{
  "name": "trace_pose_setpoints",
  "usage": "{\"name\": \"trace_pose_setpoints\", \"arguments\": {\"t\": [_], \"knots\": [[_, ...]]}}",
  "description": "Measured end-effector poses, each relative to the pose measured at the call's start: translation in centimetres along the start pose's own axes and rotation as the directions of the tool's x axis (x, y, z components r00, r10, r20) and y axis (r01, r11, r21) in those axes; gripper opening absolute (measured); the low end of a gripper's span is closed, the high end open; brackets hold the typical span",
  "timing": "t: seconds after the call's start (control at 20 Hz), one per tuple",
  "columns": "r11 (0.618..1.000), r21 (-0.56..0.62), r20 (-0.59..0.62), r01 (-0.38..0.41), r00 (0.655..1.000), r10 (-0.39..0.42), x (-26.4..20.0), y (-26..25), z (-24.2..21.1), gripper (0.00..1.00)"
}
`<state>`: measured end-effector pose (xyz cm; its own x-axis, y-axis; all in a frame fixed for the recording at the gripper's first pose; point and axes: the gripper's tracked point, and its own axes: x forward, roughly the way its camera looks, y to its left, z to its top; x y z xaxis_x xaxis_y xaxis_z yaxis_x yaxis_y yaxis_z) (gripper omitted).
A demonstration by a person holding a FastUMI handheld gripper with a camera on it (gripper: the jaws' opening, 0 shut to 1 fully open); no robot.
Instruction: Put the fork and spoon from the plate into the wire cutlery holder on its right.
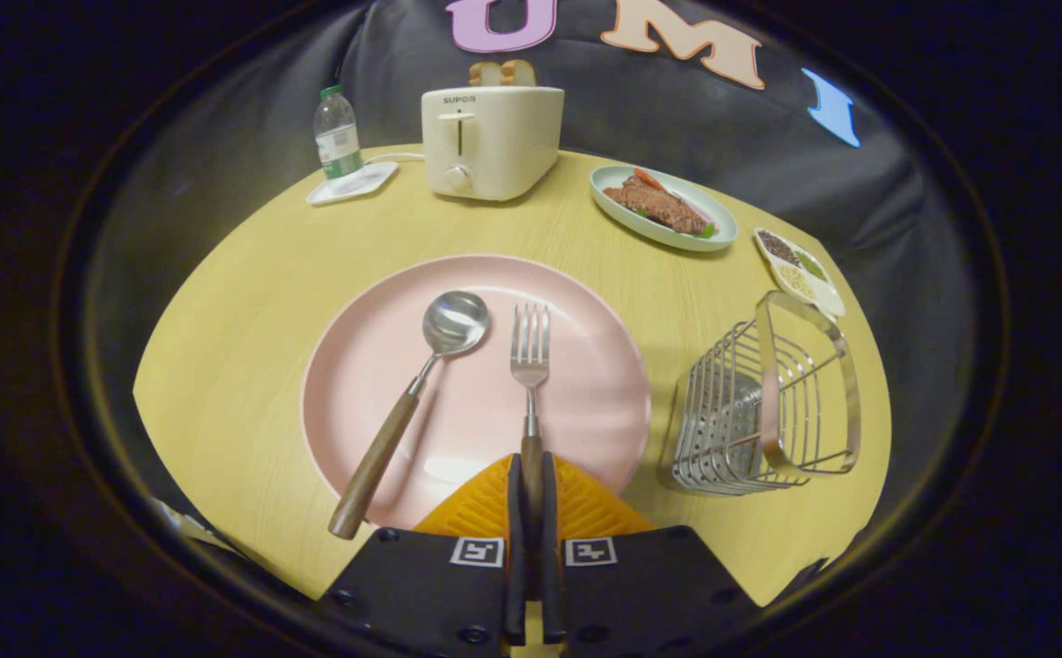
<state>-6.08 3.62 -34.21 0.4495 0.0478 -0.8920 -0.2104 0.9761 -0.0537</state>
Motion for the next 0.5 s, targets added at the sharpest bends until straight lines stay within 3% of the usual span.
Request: {"name": "trace_pose_setpoints", "arguments": {"t": [0.5], "knots": [[0.985,-0.155,-0.022,-0.075,0.997,0.073,-4.7,-1.9,2.8,0.1]]}}
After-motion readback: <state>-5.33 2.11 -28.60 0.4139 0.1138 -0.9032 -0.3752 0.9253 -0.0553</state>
